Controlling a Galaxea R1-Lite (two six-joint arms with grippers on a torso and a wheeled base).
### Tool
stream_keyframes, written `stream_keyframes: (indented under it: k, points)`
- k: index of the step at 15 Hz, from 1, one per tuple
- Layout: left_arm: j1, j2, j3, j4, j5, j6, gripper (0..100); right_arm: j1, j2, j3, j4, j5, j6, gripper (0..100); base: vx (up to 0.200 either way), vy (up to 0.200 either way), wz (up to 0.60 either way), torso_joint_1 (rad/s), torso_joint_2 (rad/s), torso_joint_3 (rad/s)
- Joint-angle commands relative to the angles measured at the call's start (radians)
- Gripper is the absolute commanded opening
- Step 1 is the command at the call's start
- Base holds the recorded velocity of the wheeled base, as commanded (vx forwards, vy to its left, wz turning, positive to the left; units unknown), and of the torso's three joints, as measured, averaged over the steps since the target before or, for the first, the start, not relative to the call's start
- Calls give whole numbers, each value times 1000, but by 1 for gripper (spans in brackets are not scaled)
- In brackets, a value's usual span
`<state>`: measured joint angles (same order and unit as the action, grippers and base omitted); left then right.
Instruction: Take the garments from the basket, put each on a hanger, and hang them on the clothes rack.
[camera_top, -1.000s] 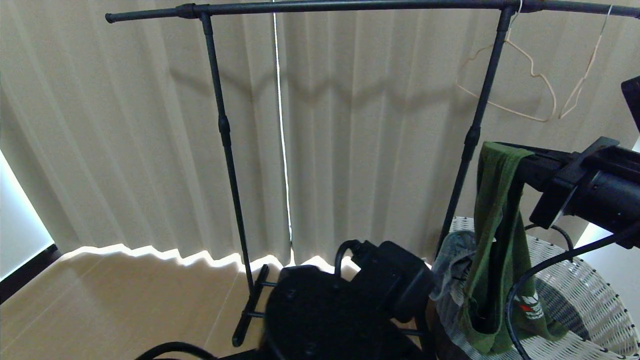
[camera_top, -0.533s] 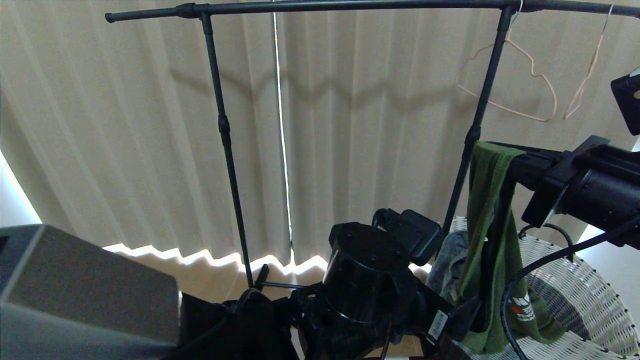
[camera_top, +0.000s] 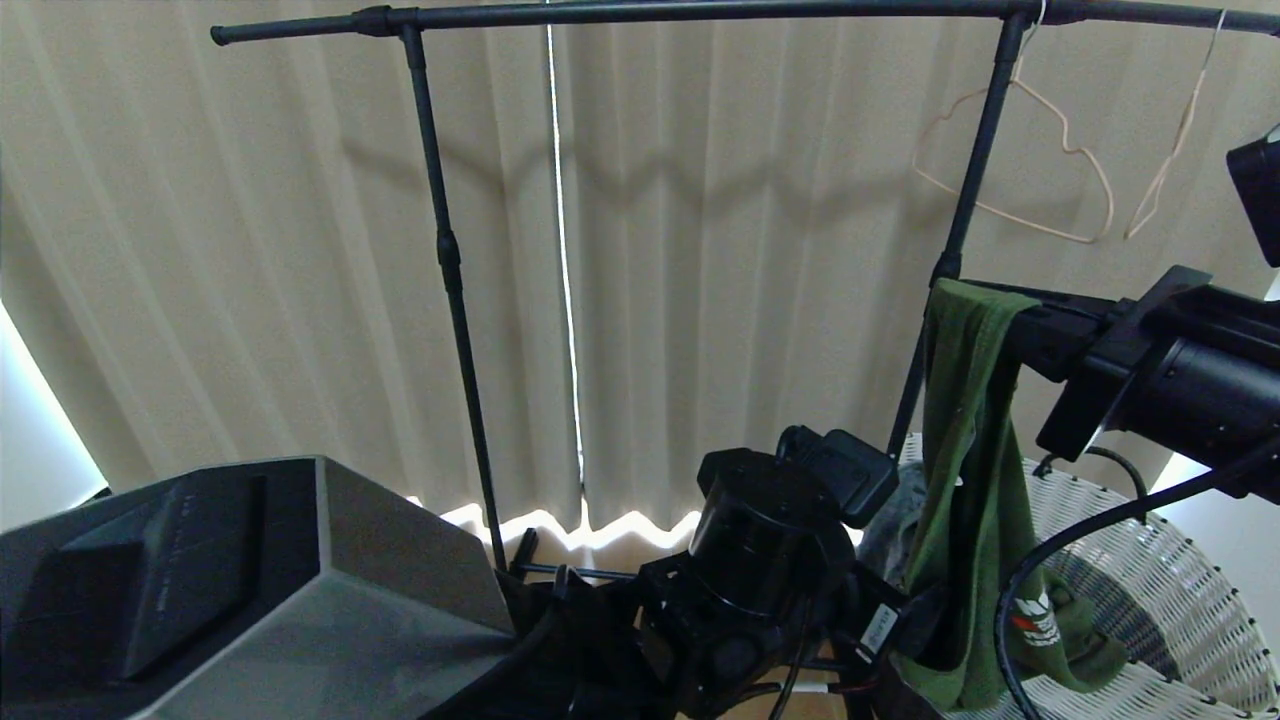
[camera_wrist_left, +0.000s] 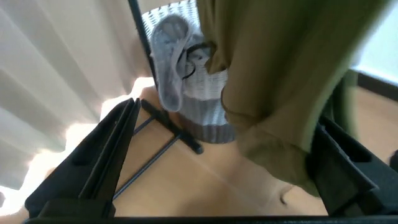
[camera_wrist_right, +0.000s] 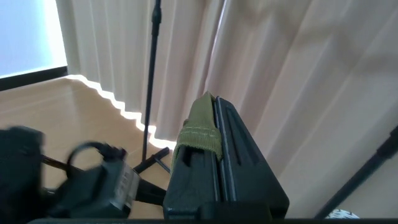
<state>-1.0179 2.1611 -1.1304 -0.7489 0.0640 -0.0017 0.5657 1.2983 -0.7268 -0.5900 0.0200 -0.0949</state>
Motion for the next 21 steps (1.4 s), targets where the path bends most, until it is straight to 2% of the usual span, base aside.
stream_keyframes:
  k: [1,3,4,7,9,10,11,12,14,16,18,21]
  points:
    - [1,6,6,-1,3,0,100,5,-2,-3,-1,0,0,0,0,0,0,0,0,0]
    - [5,-1,31,0,39,2,100,5,-5,-3,-1,0,0,0,0,0,0,0,0,0]
    - [10,-12,44,0,39,2,0,5,-7,-3,-1,0,0,0,0,0,0,0,0,0]
    - [10,-47,86,-12,48,9,0,5,-4,-3,-1,-2,0,0,0,0,0,0,0,0]
    - [10,-106,152,-53,131,71,0,5,9,-3,-2,0,7,0,0,0,0,0,0,0]
    - [50,-214,207,-95,169,146,0,5,33,-3,-11,-2,26,0,0,0,0,0,0,0]
    - [90,-290,219,-84,169,167,0,5,42,-5,-11,-2,26,0,0,0,0,0,0,0]
    - [124,-354,222,-56,171,172,0,5,47,-10,-11,-2,26,0,0,0,0,0,0,0]
    - [257,-572,215,148,171,175,0,5,70,-19,-13,-3,26,0,0,0,0,0,0,0]
    - [349,-662,204,243,165,175,0,2,85,-33,-13,-5,26,0,0,0,0,0,0,0]
    - [412,-673,205,244,165,174,0,-4,110,-54,-13,-8,26,0,0,0,0,0,0,0]
    - [443,-662,202,244,165,169,0,-14,165,-102,-13,-11,30,0,0,0,0,0,0,0]
